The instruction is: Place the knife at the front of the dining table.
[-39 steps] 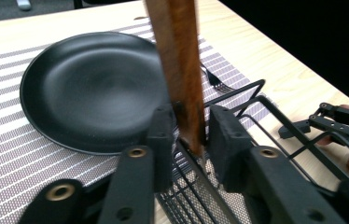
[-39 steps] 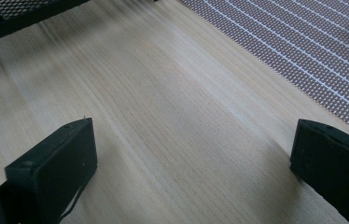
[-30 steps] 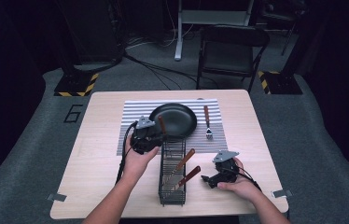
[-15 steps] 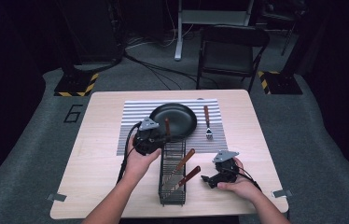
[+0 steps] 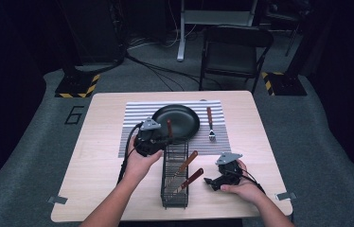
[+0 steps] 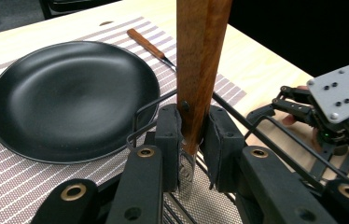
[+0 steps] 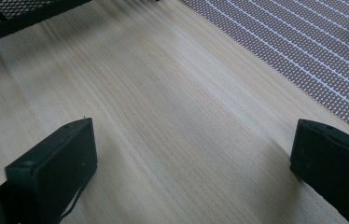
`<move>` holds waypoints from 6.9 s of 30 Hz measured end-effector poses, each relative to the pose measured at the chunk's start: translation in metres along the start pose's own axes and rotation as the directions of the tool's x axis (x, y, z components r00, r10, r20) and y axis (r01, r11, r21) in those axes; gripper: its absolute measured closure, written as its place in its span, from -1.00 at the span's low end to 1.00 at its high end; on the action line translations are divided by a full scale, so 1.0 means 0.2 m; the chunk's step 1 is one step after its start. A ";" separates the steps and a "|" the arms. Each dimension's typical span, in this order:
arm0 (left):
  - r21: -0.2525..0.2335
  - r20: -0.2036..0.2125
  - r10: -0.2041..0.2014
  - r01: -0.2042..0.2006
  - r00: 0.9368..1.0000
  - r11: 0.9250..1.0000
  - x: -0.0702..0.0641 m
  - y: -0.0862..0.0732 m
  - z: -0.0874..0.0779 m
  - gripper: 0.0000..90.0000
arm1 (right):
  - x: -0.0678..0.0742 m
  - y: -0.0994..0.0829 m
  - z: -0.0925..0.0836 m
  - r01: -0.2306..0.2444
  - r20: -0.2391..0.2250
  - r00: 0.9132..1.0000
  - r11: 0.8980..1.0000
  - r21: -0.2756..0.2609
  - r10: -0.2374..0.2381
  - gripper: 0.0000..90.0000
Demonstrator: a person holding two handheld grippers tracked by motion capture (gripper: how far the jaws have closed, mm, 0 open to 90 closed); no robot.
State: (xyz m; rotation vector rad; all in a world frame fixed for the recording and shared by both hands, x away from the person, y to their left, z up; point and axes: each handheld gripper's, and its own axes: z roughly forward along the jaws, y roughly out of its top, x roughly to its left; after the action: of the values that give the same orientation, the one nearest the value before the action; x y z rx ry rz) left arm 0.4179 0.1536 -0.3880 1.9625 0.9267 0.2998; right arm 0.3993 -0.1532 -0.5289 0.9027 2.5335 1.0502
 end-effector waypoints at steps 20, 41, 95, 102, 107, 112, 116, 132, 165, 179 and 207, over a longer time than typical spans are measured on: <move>-0.022 -0.001 0.038 -0.038 0.999 0.999 -0.03 0.15 -0.16 0.71 | 0.00 0.00 0.00 0.000 0.000 1.000 1.000 0.000 0.000 -1.00; -0.070 -0.016 0.063 -0.064 0.998 0.995 -0.04 0.31 -0.35 0.71 | 0.00 0.00 0.00 0.000 0.000 1.000 1.000 -0.001 0.000 -1.00; -0.076 -0.210 -0.113 0.099 0.971 0.992 0.38 0.09 -0.37 0.71 | 0.00 0.00 0.00 0.000 -0.002 1.000 1.000 0.006 0.000 -1.00; -0.079 -0.245 -0.146 0.130 0.958 0.988 0.46 -0.01 -0.32 0.71 | 0.00 0.00 0.00 0.000 -0.001 1.000 1.000 0.005 0.000 -1.00; -0.065 -0.270 -0.153 0.141 0.951 0.988 0.49 -0.08 -0.27 0.71 | 0.00 0.00 0.00 0.000 -0.001 1.000 1.000 0.006 0.000 -1.00; -0.038 -0.286 -0.160 0.156 0.945 0.987 0.54 -0.12 -0.23 0.71 | 0.00 0.00 0.00 0.000 -0.001 1.000 1.000 0.005 0.000 -1.00; -0.037 -0.304 -0.176 0.173 0.936 0.984 0.57 -0.15 -0.20 0.71 | 0.00 0.00 0.00 0.000 -0.001 1.000 1.000 0.005 0.000 -1.00; -0.063 -0.324 -0.208 0.198 0.923 0.978 0.63 -0.17 -0.13 0.79 | 0.00 0.00 0.00 0.000 -0.001 1.000 1.000 0.005 0.000 -1.00; -0.115 -0.317 -0.380 0.362 0.869 0.925 0.83 -0.15 0.08 0.79 | 0.00 0.00 0.00 0.000 -0.001 1.000 1.000 0.003 0.000 -1.00; -0.116 -0.322 -0.429 0.415 0.844 0.902 0.89 -0.15 0.17 0.79 | 0.00 0.00 0.00 0.000 -0.002 1.000 1.000 0.005 0.000 -1.00; -0.083 -0.341 -0.530 0.537 0.776 0.839 0.98 -0.24 0.38 0.79 | 0.00 0.00 0.00 0.002 -0.006 1.000 1.000 0.003 -0.002 -1.00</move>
State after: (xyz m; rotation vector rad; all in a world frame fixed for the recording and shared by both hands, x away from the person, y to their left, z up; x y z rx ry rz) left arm 0.5699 0.2578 -0.4984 1.5917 1.6829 0.3130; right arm 0.3990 -0.1534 -0.5285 0.8985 2.5414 1.0497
